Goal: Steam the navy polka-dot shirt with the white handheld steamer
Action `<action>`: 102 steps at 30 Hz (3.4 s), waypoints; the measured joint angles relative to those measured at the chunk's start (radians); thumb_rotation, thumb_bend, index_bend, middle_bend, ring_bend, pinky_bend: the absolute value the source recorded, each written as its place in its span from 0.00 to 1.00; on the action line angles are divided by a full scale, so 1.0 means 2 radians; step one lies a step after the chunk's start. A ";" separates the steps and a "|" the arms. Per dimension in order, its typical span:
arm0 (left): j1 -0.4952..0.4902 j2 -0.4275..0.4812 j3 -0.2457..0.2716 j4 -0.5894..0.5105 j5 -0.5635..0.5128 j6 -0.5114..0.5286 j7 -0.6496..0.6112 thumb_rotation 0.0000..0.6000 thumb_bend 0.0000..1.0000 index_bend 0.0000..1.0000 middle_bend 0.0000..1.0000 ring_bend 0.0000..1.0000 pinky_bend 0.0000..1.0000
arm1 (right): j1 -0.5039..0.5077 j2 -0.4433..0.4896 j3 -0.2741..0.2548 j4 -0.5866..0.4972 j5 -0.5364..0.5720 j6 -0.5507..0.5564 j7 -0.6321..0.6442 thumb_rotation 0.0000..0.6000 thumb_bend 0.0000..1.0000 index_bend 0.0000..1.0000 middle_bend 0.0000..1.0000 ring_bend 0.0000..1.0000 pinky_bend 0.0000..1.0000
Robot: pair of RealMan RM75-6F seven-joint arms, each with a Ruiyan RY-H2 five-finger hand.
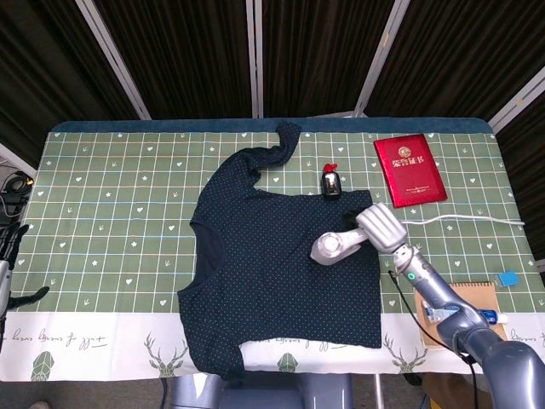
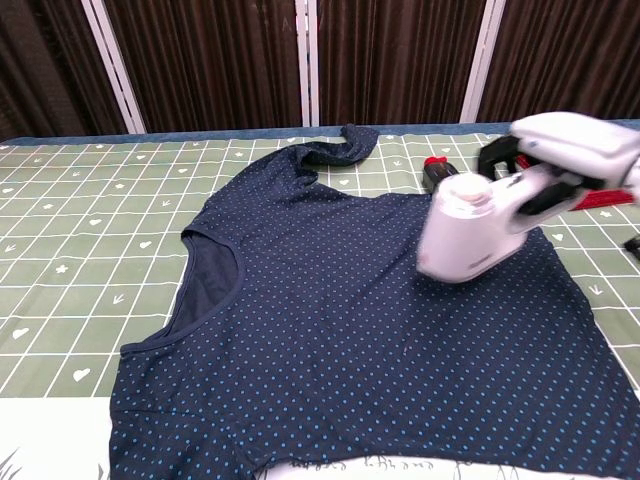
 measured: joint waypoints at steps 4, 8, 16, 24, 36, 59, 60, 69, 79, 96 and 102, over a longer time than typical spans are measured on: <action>-0.002 -0.001 -0.001 0.003 -0.005 -0.005 0.001 1.00 0.00 0.00 0.00 0.00 0.00 | 0.023 0.003 -0.005 -0.052 -0.016 -0.007 -0.021 1.00 0.74 0.85 0.66 0.67 0.95; -0.004 -0.002 -0.002 0.005 -0.009 -0.008 0.001 1.00 0.00 0.00 0.00 0.00 0.00 | 0.042 0.004 -0.007 -0.093 -0.022 -0.022 -0.040 1.00 0.74 0.85 0.66 0.67 0.95; -0.006 -0.004 -0.004 0.009 -0.016 -0.013 0.004 1.00 0.00 0.00 0.00 0.00 0.00 | 0.060 -0.013 -0.010 -0.122 -0.025 -0.056 -0.062 1.00 0.74 0.85 0.66 0.67 0.95; -0.008 -0.007 -0.003 0.012 -0.019 -0.016 0.008 1.00 0.00 0.00 0.00 0.00 0.00 | 0.066 -0.031 -0.020 -0.125 -0.032 -0.066 -0.061 1.00 0.74 0.84 0.66 0.67 0.95; -0.009 -0.011 -0.001 0.013 -0.019 -0.017 0.014 1.00 0.00 0.00 0.00 0.00 0.00 | 0.036 -0.048 -0.045 -0.030 -0.040 -0.025 -0.007 1.00 0.74 0.84 0.65 0.67 0.95; -0.012 -0.018 0.003 0.010 -0.014 -0.018 0.028 1.00 0.00 0.00 0.00 0.00 0.00 | -0.031 -0.058 -0.075 0.159 -0.035 0.013 0.134 1.00 0.75 0.83 0.65 0.67 0.95; -0.012 -0.018 0.003 0.009 -0.014 -0.018 0.029 1.00 0.00 0.00 0.00 0.00 0.00 | -0.031 -0.060 -0.075 0.160 -0.035 0.014 0.136 1.00 0.76 0.83 0.65 0.67 0.95; -0.012 -0.016 0.003 0.009 -0.013 -0.016 0.025 1.00 0.00 0.00 0.00 0.00 0.00 | -0.028 -0.080 -0.081 0.160 -0.043 0.026 0.141 1.00 0.77 0.83 0.65 0.67 0.95; -0.012 -0.016 0.003 0.009 -0.013 -0.017 0.025 1.00 0.00 0.00 0.00 0.00 0.00 | -0.017 -0.097 -0.082 0.140 -0.052 0.048 0.108 1.00 0.78 0.83 0.65 0.67 0.95; -0.011 -0.012 0.003 0.011 -0.013 -0.017 0.017 1.00 0.00 0.00 0.00 0.00 0.00 | 0.007 -0.107 -0.089 0.075 -0.075 0.057 0.020 1.00 0.78 0.83 0.65 0.67 0.95; -0.012 -0.013 0.003 0.012 -0.014 -0.018 0.019 1.00 0.00 0.00 0.00 0.00 0.00 | 0.000 -0.096 -0.084 0.092 -0.067 0.060 0.015 1.00 0.78 0.83 0.65 0.67 0.95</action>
